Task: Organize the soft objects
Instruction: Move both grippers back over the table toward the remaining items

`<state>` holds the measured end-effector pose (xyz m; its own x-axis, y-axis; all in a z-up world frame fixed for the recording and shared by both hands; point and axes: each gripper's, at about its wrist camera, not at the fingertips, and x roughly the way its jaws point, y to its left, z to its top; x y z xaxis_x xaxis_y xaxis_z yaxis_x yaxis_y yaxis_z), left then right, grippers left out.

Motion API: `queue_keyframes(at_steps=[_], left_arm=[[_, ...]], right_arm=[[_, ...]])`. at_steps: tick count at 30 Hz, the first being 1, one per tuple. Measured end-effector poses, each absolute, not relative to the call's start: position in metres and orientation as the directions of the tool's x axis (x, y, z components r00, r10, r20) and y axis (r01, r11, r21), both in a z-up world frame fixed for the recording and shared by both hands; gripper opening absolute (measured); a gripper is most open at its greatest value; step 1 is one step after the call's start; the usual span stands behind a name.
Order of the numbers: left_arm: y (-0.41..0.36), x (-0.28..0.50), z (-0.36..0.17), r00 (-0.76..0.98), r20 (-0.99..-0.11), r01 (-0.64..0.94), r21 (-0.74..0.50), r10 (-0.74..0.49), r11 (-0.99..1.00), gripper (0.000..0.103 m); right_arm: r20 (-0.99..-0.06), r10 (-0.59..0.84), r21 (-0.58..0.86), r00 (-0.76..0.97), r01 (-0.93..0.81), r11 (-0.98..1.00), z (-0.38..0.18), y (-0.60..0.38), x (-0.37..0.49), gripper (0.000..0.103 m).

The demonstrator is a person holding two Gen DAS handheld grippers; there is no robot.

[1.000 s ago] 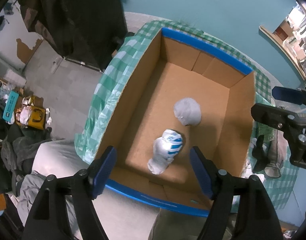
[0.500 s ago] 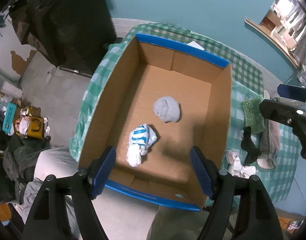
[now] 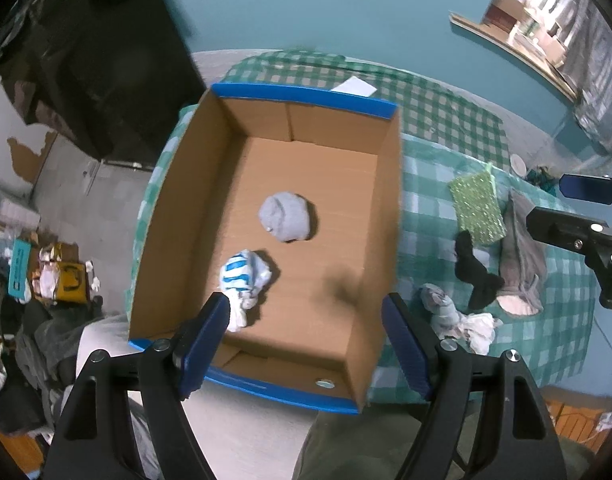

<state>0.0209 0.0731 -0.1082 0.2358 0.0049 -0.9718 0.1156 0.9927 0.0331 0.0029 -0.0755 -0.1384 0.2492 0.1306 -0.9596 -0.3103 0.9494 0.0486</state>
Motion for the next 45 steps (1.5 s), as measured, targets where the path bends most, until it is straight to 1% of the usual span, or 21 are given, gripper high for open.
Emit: queue_keyframes(at_steps=[16,20,29,34,36,39,45], left_arm=[[0.004,0.007,-0.119,0.194,-0.981,0.265,0.022,-0.031,0.964,0.08],[-0.01,0.005,-0.123,0.184,-0.982,0.286,0.023,-0.031,0.958,0.08],[-0.032,0.003,-0.133,0.154,-0.988,0.302,0.016,-0.032,0.953,0.08],[-0.041,0.0,-0.144,0.126,-0.992,0.298,0.009,-0.03,0.955,0.08],[-0.045,-0.001,-0.148,0.117,-0.993,0.296,0.011,-0.024,0.955,0.08],[-0.049,-0.002,-0.154,0.115,-0.993,0.29,0.03,-0.004,0.957,0.08],[-0.052,0.0,-0.166,0.091,-0.996,0.267,0.026,0.002,0.963,0.08]], right_arm=[[-0.973,0.081,0.049,0.217,-0.15,0.988,-0.155,-0.159,-0.02,0.078],[-0.976,0.09,0.073,0.196,-0.097,0.993,-0.164,-0.18,-0.024,0.078],[-0.983,0.068,0.067,0.173,-0.013,0.998,-0.177,-0.226,-0.037,0.078],[-0.985,0.063,0.064,0.158,0.003,0.998,-0.186,-0.24,-0.04,0.079],[-0.987,0.062,0.064,0.149,0.008,0.998,-0.192,-0.245,-0.04,0.082],[-0.989,0.057,0.059,0.138,0.013,0.998,-0.2,-0.25,-0.041,0.082],[-0.992,0.056,0.06,0.117,0.027,0.998,-0.216,-0.257,-0.04,0.082]])
